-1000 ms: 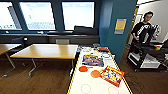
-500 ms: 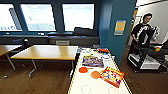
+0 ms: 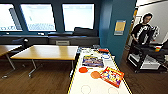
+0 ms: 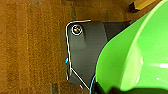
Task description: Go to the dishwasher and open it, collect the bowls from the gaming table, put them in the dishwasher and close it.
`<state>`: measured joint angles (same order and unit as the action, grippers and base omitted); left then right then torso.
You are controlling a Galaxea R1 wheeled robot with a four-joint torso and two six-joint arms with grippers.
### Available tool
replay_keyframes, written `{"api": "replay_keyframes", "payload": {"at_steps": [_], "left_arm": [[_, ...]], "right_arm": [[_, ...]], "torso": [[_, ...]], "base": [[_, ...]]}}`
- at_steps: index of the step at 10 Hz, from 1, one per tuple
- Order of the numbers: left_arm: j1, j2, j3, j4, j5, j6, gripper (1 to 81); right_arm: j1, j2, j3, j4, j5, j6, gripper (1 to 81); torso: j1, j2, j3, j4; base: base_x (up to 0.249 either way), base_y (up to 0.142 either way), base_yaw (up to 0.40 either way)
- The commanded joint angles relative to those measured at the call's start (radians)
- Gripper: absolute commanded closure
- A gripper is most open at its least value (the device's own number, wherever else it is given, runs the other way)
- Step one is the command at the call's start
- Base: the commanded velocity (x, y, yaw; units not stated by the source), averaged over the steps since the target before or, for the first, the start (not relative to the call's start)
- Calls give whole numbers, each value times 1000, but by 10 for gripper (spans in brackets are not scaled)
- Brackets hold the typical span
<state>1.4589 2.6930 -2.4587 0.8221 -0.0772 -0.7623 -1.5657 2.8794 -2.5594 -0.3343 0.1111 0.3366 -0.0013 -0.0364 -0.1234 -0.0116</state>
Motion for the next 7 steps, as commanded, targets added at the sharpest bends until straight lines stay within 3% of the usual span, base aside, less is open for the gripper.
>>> {"api": "replay_keyframes", "payload": {"at_steps": [1, 7], "left_arm": [[-22, -8, -51, 18, 16, 3, 811], [-12, 13, -60, 20, 2, 3, 811]], "right_arm": [[23, -6, -19, -34, -45, -4, 811], [16, 8, -39, -54, -45, -4, 811]], "torso": [[1, 0, 0, 0], [1, 0, 0, 0]], "base": [[0, 0, 0], [0, 0, 0]]}}
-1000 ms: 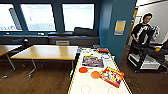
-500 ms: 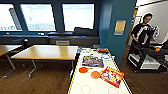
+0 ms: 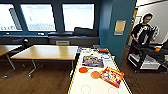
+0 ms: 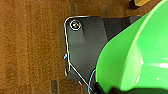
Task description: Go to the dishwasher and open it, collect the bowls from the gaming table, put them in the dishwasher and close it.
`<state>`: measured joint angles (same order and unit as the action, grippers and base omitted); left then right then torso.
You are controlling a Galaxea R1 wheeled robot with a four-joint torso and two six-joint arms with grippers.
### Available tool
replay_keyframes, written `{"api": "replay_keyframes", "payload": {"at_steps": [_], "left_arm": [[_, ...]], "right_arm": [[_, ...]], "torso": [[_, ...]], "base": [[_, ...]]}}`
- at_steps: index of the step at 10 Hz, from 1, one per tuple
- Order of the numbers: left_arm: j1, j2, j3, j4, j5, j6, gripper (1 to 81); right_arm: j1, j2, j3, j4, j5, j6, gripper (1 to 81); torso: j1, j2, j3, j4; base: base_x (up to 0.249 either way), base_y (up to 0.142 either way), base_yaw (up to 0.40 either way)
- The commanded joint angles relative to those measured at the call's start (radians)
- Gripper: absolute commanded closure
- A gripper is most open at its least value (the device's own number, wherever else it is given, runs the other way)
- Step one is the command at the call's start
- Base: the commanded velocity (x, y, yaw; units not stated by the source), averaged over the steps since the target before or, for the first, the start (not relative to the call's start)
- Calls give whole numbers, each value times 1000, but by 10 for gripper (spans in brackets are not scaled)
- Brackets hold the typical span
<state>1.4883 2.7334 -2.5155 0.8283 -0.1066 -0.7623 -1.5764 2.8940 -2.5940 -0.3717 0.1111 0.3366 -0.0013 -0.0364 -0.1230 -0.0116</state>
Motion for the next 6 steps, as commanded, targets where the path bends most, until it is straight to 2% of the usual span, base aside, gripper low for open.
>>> {"api": "replay_keyframes", "payload": {"at_steps": [1, 6], "left_arm": [[-41, -27, -5, 14, 31, 3, 811], [-41, -20, -5, 14, 31, 3, 811]], "right_arm": [[28, -2, -7, -16, -45, -4, 811], [23, 6, -10, -24, -45, -4, 811]], "torso": [[1, 0, 0, 0], [1, -1, 1, 0]], "base": [[0, 0, 0], [-80, 0, 0]]}}
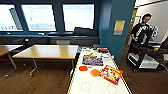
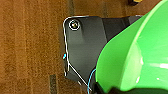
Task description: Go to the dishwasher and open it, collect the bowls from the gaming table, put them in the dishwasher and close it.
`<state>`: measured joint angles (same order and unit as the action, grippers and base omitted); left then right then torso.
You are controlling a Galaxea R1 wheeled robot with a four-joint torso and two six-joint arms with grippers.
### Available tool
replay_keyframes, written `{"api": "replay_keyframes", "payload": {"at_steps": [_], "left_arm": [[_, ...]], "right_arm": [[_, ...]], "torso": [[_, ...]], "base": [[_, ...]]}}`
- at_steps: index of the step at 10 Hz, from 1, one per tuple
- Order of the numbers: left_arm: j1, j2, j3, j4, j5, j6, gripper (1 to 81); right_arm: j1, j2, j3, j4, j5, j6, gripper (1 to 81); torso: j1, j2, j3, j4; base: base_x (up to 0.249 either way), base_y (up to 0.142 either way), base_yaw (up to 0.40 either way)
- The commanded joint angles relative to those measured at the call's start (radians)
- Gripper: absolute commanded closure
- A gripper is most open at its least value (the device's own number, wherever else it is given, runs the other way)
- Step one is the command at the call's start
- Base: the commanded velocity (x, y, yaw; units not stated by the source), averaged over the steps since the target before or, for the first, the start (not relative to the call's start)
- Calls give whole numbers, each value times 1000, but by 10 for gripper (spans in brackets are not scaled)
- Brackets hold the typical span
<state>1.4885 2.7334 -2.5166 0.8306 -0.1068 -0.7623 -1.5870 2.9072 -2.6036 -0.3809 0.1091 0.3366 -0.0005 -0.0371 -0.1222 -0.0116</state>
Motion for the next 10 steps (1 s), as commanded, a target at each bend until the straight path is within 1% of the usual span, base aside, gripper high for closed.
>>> {"api": "replay_keyframes", "payload": {"at_steps": [1, 5, 10], "left_arm": [[-41, -15, -10, 13, 32, 3, 811], [-41, 34, -105, 13, 32, 3, 811], [-41, 42, -122, 19, 35, 3, 811]], "right_arm": [[34, -6, -1, -15, -43, -2, 811], [34, -6, -28, -15, -43, -4, 811], [35, -6, -75, -26, -43, -4, 811]], "torso": [[1, 0, 0, 0], [1, 0, 0, 0], [1, 0, 0, 0]], "base": [[-102, 0, 0], [-103, 0, 0], [-104, 0, 0]]}}
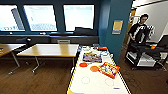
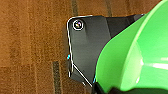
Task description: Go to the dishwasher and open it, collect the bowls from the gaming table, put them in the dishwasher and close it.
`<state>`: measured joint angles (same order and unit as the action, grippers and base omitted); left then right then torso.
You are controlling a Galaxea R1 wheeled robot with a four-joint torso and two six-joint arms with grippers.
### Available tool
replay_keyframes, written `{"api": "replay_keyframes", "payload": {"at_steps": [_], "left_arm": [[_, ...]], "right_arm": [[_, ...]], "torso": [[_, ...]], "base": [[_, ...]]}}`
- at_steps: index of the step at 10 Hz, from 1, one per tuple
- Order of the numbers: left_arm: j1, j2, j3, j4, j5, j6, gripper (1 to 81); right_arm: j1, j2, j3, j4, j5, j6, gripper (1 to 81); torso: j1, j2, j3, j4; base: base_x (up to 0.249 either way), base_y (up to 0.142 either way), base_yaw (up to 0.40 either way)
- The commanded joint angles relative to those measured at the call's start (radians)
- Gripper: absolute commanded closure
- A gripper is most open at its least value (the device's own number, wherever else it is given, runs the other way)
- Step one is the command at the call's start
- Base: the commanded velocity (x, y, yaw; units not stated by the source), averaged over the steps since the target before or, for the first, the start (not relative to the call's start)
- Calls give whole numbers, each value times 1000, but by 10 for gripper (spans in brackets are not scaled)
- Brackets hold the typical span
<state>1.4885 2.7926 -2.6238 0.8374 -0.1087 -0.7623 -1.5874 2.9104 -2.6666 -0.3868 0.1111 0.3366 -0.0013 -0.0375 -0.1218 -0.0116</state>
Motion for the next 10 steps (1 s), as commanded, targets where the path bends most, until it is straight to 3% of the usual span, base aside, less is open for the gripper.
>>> {"api": "replay_keyframes", "payload": {"at_steps": [1, 10], "left_arm": [[-41, -10, -25, 14, 37, 1, 811], [-23, 15, -56, 28, 34, 3, 811]], "right_arm": [[37, -8, -24, -20, -45, -2, 811], [34, 5, -42, -21, -45, -4, 811]], "torso": [[1, 0, 0, 0], [1, 0, 0, 0]], "base": [[-104, 0, 0], [-104, 0, 0]]}}
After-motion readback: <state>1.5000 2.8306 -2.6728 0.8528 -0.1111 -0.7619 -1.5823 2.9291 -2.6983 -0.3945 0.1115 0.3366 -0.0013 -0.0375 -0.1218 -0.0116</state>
